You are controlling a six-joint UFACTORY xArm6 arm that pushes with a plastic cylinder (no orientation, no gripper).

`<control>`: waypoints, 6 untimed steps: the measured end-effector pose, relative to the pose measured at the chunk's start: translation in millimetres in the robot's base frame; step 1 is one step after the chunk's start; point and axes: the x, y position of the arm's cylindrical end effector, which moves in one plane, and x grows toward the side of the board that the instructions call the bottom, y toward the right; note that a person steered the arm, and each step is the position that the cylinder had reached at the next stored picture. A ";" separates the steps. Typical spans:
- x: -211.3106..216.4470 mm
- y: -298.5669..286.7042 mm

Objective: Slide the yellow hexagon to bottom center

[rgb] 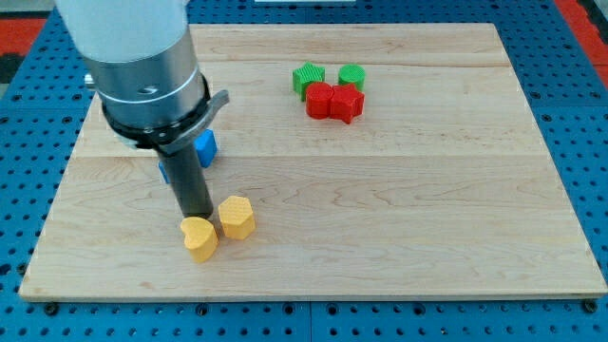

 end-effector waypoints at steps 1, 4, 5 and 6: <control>0.4 50.4; 16.5 116.4; 5.4 109.3; -17.5 39.3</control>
